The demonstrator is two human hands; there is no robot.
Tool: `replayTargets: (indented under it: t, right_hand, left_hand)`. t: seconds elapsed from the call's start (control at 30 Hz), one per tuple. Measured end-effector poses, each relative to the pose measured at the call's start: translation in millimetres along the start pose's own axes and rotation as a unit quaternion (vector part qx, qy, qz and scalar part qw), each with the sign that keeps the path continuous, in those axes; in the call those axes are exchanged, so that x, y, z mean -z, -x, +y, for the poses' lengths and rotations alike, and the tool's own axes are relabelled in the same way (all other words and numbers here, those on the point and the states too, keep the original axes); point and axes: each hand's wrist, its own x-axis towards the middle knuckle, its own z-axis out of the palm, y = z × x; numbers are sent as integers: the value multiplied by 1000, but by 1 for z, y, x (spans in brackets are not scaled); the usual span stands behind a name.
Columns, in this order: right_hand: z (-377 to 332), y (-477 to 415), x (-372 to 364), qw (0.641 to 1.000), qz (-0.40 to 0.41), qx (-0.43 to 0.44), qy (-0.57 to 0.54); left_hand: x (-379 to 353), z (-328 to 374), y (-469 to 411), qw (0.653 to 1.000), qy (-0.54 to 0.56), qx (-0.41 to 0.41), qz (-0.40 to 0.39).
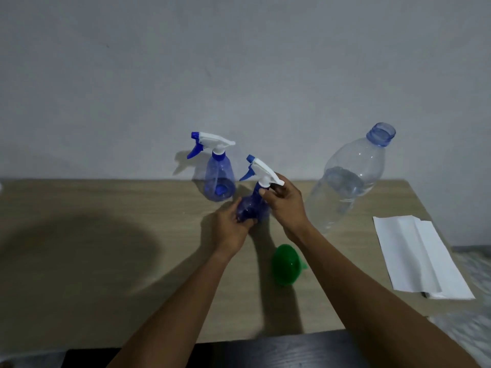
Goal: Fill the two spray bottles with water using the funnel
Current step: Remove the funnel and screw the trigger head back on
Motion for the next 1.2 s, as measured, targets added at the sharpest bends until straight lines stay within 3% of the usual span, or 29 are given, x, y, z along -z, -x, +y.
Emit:
replayTargets:
  t: [0.2, 0.33, 0.67, 0.87, 1.07, 1.2]
  right_hand:
    - [27, -17, 0, 994, 52, -7, 99]
    - [40, -29, -2, 991, 50, -26, 121]
    - [24, -56, -9, 965, -53, -19, 258]
    - [-2, -25, -4, 980, -59, -9, 191]
    - [-13, 62, 38, 980, -104, 72, 157]
    - [-12, 109, 100, 980, -46, 83, 173]
  left_hand:
    - [-22, -16, -16, 993, -76, -80, 46]
    - [-27, -7, -18, 989, -94, -88, 73]
    - [-21, 3, -34, 987, -149, -61, -4]
    - [-10, 14, -13, 988, -138, -63, 11]
    - [-7, 38, 41, 984, -166, -70, 5]
    - [-34, 65, 66, 979, -157, -125, 14]
